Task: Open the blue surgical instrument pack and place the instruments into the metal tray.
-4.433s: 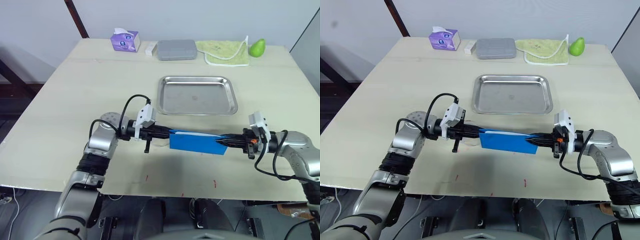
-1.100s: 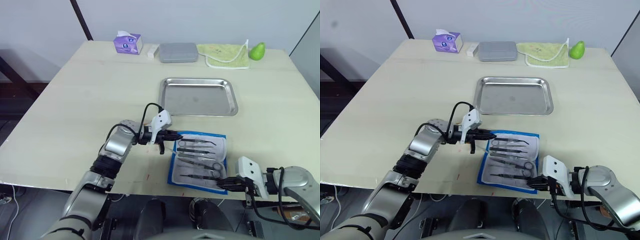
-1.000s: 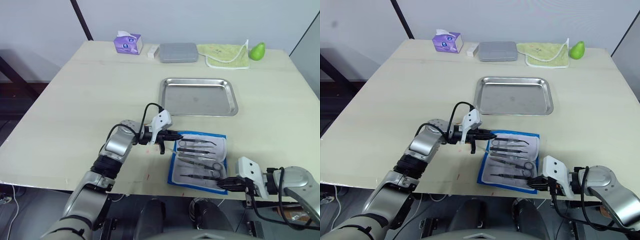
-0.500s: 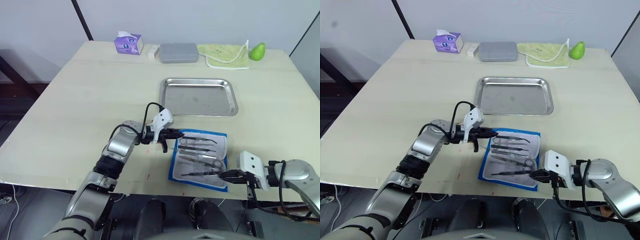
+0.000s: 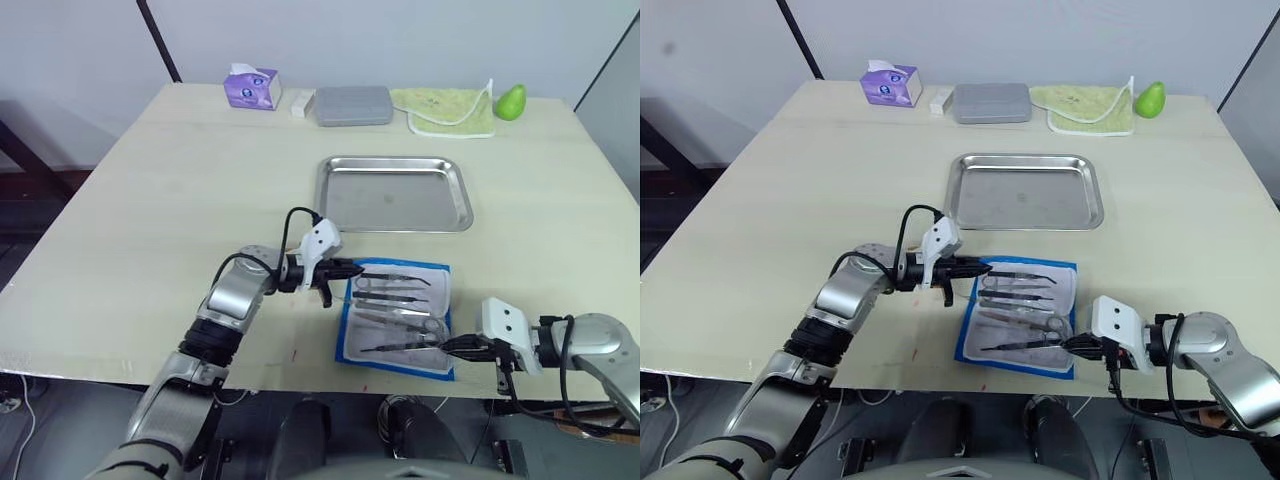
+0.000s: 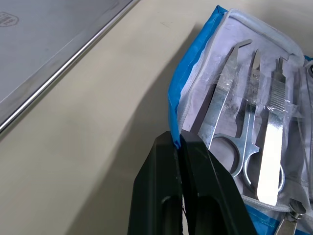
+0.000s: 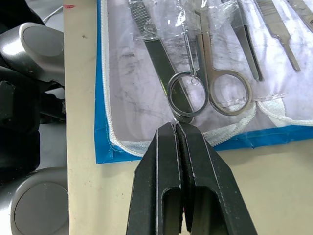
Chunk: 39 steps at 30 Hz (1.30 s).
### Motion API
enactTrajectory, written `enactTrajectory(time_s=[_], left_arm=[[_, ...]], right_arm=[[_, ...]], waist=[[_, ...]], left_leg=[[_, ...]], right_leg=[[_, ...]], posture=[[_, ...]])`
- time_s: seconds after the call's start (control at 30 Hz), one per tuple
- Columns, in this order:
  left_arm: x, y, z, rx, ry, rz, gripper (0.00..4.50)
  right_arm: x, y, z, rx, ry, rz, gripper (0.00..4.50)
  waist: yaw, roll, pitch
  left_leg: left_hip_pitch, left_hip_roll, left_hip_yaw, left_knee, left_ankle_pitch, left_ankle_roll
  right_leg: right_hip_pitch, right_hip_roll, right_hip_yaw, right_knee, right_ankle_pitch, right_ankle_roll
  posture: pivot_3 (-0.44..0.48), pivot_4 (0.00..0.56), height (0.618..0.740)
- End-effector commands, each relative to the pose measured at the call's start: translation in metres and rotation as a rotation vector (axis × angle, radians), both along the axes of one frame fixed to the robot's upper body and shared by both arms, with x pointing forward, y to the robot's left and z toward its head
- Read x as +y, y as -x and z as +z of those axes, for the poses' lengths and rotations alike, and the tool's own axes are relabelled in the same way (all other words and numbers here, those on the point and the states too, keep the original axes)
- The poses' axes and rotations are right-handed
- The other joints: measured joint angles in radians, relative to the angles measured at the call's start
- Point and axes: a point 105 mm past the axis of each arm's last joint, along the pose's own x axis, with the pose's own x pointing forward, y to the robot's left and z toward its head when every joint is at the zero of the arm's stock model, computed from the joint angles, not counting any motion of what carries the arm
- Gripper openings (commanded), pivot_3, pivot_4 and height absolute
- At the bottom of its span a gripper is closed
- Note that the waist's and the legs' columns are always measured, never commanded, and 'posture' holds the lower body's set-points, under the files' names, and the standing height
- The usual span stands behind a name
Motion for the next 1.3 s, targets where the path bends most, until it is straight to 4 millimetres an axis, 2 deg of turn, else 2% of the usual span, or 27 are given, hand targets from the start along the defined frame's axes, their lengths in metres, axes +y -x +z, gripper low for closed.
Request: enactTrajectory(time_s=[0.03, 0.07, 0.13, 0.17, 0.2, 0.5, 0.7, 0.73, 0.8, 0.83, 0.97, 1.03, 1.07, 1.17, 1.2, 1.3], left_arm=[[0.009, -0.002, 0.006, -0.017, 0.033, 0.03, 1.44], [0.011, 0.0, 0.01, -0.021, 0.051, 0.022, 2.08], [0.016, 0.005, 0.02, -0.025, 0.093, 0.0, 2.3], [0.019, 0.007, 0.024, -0.028, 0.108, -0.01, 2.83], [0.024, 0.011, 0.027, -0.025, 0.128, -0.027, 3.05], [0.058, 0.042, 0.048, 0.001, 0.257, -0.143, 3.05], [0.079, 0.062, 0.056, 0.031, 0.283, -0.186, 3.05], [0.084, 0.068, 0.058, 0.032, 0.289, -0.203, 3.58], [0.09, 0.077, 0.061, 0.035, 0.304, -0.23, 4.33], [0.093, 0.081, 0.063, 0.034, 0.308, -0.238, 4.45], [0.105, 0.09, 0.067, 0.022, 0.291, -0.245, 4.5], [0.109, 0.092, 0.068, 0.019, 0.283, -0.246, 4.5], [0.111, 0.094, 0.069, 0.018, 0.279, -0.247, 4.5], [0.115, 0.098, 0.07, 0.009, 0.269, -0.251, 4.5], [0.115, 0.099, 0.071, 0.007, 0.269, -0.252, 4.5], [0.117, 0.102, 0.074, -0.003, 0.27, -0.249, 4.5]], right_arm=[[-0.007, 0.0, -0.007, 0.037, 0.033, -0.044, 0.0], [-0.006, 0.0, -0.005, 0.041, 0.018, -0.047, 0.0], [-0.003, 0.0, -0.001, 0.041, 0.004, -0.046, 0.0], [-0.002, 0.0, 0.001, 0.041, -0.004, -0.047, 0.0], [0.0, 0.0, 0.003, 0.044, -0.016, -0.046, 0.0], [0.004, 0.001, 0.01, 0.06, -0.034, -0.04, 0.0], [0.004, 0.003, 0.014, 0.069, -0.053, -0.046, 0.0], [0.004, 0.004, 0.014, 0.071, -0.059, -0.047, 0.0], [0.005, 0.003, 0.017, 0.067, -0.079, -0.058, 0.0], [0.006, 0.002, 0.02, 0.068, -0.107, -0.061, 0.0], [0.007, 0.004, 0.038, 0.043, -0.194, -0.055, 1.21], [0.003, 0.007, 0.044, 0.034, -0.219, -0.055, 2.13], [0.001, 0.01, 0.049, 0.027, -0.239, -0.055, 2.94], [-0.005, 0.015, 0.061, 0.004, -0.278, -0.067, 3.79], [-0.008, 0.017, 0.065, -0.006, -0.287, -0.07, 4.34], [-0.016, 0.026, 0.078, -0.038, -0.307, -0.086, 4.44]], waist=[[0.0, 0.0, 0.0], [0.0, 0.0, 0.0], [-0.001, 0.0, 0.0], [-0.002, 0.0, 0.0], [-0.001, 0.0, 0.0], [-0.004, 0.0, 0.0], [-0.003, -0.001, 0.001], [-0.002, -0.001, 0.001], [-0.001, 0.0, 0.002], [-0.001, -0.001, 0.002], [0.002, 0.0, 0.003], [0.003, -0.001, 0.003], [0.003, -0.001, 0.003], [0.002, 0.0, 0.004], [0.002, -0.001, 0.004], [0.003, 0.0, 0.004]], left_leg=[[0.0, 0.0, 0.0, 0.0, 0.0, 0.0], [0.0, 0.0, 0.0, 0.0, 0.0, 0.0], [0.0, 0.0, 0.0, 0.0, 0.0, 0.0], [0.0, 0.0, 0.0, 0.0, 0.0, 0.0], [0.0, 0.001, 0.0, 0.0, 0.0, 0.0], [-0.003, 0.001, 0.0, 0.0, 0.0, 0.0], [-0.004, 0.001, 0.001, 0.0, 0.0, 0.0], [-0.004, 0.001, 0.001, 0.0, 0.0, 0.0], [-0.004, 0.001, 0.001, 0.0, 0.0, 0.0], [-0.005, 0.001, 0.001, 0.0, 0.0, 0.0], [-0.005, 0.001, 0.001, 0.0, 0.0, 0.0], [-0.005, 0.001, 0.001, 0.0, 0.0, 0.0], [-0.005, 0.001, 0.001, 0.0, 0.0, 0.0], [-0.005, 0.001, 0.001, 0.0, 0.0, 0.0], [-0.005, 0.001, 0.001, 0.0, 0.0, 0.0], [-0.005, 0.001, 0.001, 0.0, 0.0, 0.0]], right_leg=[[0.0, 0.0, 0.0, 0.0, 0.0, 0.0], [0.0, 0.0, 0.0, 0.0, 0.0, 0.0], [0.0, 0.0, 0.0, 0.0, 0.0, 0.0], [0.0, 0.0, 0.0, 0.0, 0.0, 0.0], [0.0, 0.0, 0.0, 0.0, 0.0, 0.0], [-0.003, 0.0, 0.0, 0.0, 0.0, 0.0], [-0.004, 0.0, 0.0, 0.0, 0.0, 0.0], [-0.004, 0.0, 0.0, 0.0, 0.0, 0.0], [-0.004, 0.0, 0.0, -0.001, 0.0, 0.0], [-0.005, -0.001, 0.0, 0.0, 0.0, 0.0], [-0.005, -0.001, 0.0, 0.0, 0.0, 0.0], [-0.005, -0.001, -0.001, -0.001, 0.0, 0.0], [-0.005, -0.001, -0.001, -0.001, 0.0, 0.0], [-0.005, -0.002, -0.001, -0.001, 0.0, 0.0], [-0.005, -0.002, -0.001, -0.001, 0.0, 0.0], [-0.005, -0.002, -0.001, -0.001, 0.0, 0.0]], posture=[[0.0, 0.15, 0.738], [0.0, 0.15, 0.738], [0.0, 0.15, 0.738], [0.0, 0.15, 0.738], [0.0, 0.15, 0.738], [0.0, 0.15, 0.738], [0.0, 0.15, 0.738], [0.0, 0.15, 0.738], [0.0, 0.15, 0.738], [0.0, 0.15, 0.738], [0.0, 0.15, 0.738], [0.0, 0.15, 0.738], [0.0, 0.15, 0.738], [0.0, 0.15, 0.738], [0.0, 0.15, 0.738], [0.0, 0.15, 0.738]])
